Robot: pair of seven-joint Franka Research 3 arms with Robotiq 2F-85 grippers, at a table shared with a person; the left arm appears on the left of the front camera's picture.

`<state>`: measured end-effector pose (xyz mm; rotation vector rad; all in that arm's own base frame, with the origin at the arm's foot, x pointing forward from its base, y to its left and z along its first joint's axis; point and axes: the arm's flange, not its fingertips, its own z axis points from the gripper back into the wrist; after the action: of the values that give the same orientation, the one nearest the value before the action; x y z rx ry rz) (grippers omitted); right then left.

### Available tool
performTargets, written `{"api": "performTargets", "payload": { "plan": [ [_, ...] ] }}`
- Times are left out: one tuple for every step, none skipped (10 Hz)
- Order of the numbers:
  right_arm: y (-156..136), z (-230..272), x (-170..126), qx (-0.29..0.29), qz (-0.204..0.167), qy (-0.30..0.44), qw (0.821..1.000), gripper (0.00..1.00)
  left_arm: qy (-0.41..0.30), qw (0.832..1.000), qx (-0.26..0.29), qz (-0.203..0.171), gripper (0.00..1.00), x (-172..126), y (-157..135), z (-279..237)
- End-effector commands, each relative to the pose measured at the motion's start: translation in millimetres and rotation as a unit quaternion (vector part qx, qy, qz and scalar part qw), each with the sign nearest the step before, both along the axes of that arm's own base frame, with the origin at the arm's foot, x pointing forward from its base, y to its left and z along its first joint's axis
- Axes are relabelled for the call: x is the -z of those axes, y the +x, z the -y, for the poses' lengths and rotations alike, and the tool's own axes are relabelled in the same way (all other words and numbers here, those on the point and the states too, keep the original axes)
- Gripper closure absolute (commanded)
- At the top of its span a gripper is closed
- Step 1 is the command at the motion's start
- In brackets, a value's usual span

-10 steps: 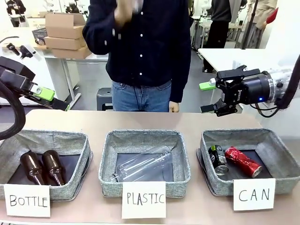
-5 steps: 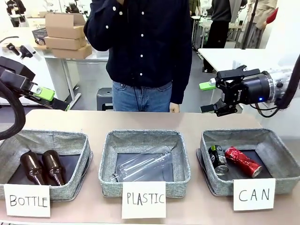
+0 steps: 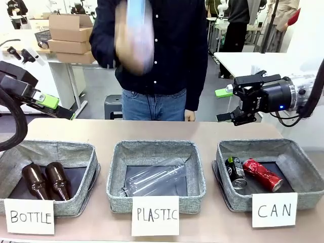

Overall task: Sort the can waste into the basket.
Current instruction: Pick up the can waste from the table and place it in the right Fabric basket.

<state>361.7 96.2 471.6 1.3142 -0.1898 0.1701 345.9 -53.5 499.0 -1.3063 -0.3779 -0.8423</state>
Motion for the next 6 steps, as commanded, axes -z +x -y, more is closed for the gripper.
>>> {"api": "performTargets", "payload": {
  "plan": [
    [2.9, 1.0, -1.6, -0.007, 0.009, 0.004, 1.000, 0.00, -0.004, 1.000, -0.005, -0.006, 0.00, -5.8, -1.5, 2.5],
    [2.9, 1.0, -1.6, -0.007, 0.009, 0.004, 1.000, 0.00, -0.004, 1.000, -0.005, -0.006, 0.00, -5.8, -1.5, 2.5],
    [2.9, 1.0, -1.6, -0.007, 0.009, 0.004, 1.000, 0.00, -0.004, 1.000, -0.005, -0.006, 0.00, -5.8, -1.5, 2.5],
    [2.9, 1.0, -1.6, -0.007, 0.009, 0.004, 1.000, 0.00, -0.004, 1.000, -0.005, -0.006, 0.00, -5.8, -1.5, 2.5],
    [2.9, 1.0, -1.6, -0.007, 0.009, 0.004, 1.000, 0.00, -0.004, 1.000, -0.005, -0.006, 0.00, -5.8, -1.5, 2.5],
    [2.9, 1.0, -1.6, -0.007, 0.009, 0.004, 1.000, 0.00, -0.004, 1.000, -0.005, -0.006, 0.00, -5.8, -1.5, 2.5]
  ]
}}
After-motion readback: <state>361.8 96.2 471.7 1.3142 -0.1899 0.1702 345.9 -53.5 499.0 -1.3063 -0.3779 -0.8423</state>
